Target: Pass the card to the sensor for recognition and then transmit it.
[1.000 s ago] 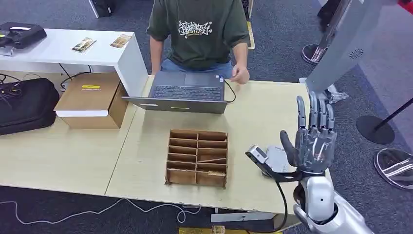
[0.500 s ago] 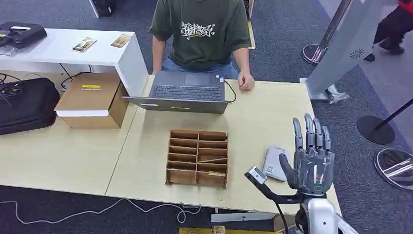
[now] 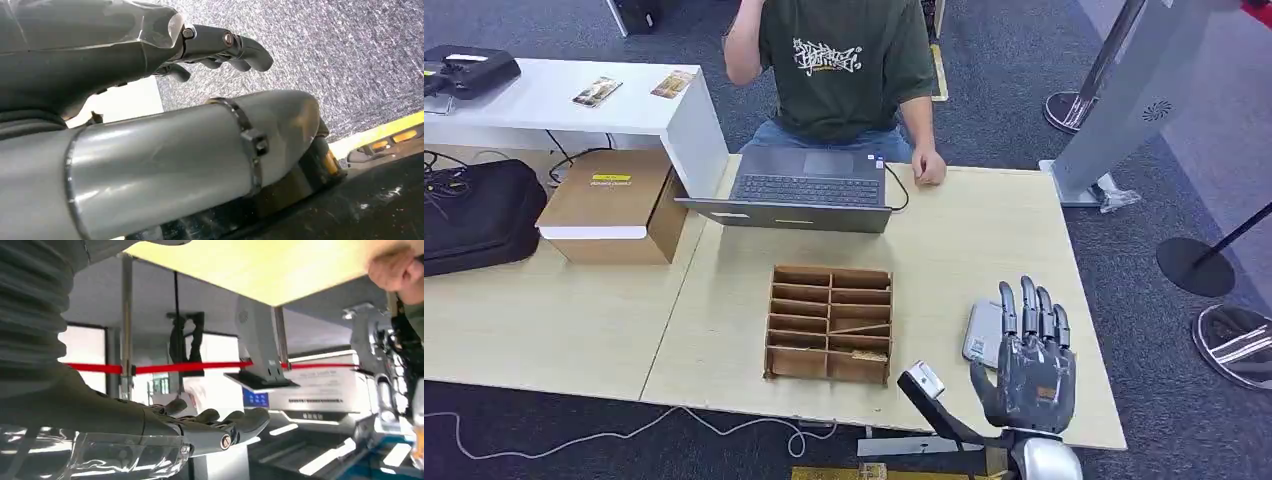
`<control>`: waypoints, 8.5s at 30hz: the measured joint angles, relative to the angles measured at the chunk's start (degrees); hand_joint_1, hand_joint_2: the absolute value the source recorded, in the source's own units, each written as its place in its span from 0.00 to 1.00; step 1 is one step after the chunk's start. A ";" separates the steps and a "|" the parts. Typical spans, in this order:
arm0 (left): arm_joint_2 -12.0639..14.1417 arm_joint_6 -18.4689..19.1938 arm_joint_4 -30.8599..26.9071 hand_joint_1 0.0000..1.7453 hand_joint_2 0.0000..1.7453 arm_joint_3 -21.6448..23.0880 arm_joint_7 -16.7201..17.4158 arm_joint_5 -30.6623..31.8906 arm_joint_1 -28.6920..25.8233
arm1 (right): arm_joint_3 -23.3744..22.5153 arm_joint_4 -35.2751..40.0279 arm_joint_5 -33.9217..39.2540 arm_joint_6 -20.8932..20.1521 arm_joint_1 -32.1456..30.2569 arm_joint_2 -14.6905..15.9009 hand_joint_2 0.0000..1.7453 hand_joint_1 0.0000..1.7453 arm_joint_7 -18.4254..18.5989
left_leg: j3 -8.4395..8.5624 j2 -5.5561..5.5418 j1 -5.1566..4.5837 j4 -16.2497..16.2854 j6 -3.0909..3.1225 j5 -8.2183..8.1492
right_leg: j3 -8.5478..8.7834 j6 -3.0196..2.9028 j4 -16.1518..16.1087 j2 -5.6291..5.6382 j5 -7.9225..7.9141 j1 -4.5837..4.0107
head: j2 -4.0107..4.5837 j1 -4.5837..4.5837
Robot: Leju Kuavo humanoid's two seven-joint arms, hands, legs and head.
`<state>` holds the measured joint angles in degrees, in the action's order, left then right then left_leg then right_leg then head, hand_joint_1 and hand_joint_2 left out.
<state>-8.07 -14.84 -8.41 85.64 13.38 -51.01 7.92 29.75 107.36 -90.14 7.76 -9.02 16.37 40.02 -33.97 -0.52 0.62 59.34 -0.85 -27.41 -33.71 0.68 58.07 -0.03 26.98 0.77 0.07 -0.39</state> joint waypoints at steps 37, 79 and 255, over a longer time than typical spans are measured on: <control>-0.44 0.09 0.00 0.00 0.00 -0.28 2.21 -1.07 0.88 | -3.06 -16.63 1.86 0.68 0.39 -21.24 1.00 0.00 -15.52 | 0.01 0.02 0.00 0.00 -0.01 0.00 | 0.01 -0.03 0.01 0.01 0.02 0.00 | 0.00 0.02; -0.90 1.07 0.00 0.00 0.00 1.18 2.86 -3.23 1.61 | 1.90 -28.81 7.17 6.30 8.89 -21.85 1.00 0.00 -22.05 | 0.01 0.02 0.00 0.00 -0.01 0.01 | 0.01 -0.03 0.02 0.02 0.03 0.00 | 0.00 0.00; 0.55 0.44 0.00 0.00 0.00 2.60 0.98 -12.41 0.91 | 1.64 -28.08 4.09 -6.23 9.37 -22.88 1.00 1.00 -18.60 | 0.01 0.03 0.00 0.00 -0.01 0.00 | -0.02 -0.04 0.02 0.07 0.03 0.00 | 0.00 0.02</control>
<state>-7.52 -14.40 -8.41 88.24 14.36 -63.43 8.83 31.39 79.28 -86.05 1.53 0.35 -6.51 21.42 -33.96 -0.49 0.62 59.34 -0.86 -27.40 -33.73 0.64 58.09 0.03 27.01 0.77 0.07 -0.37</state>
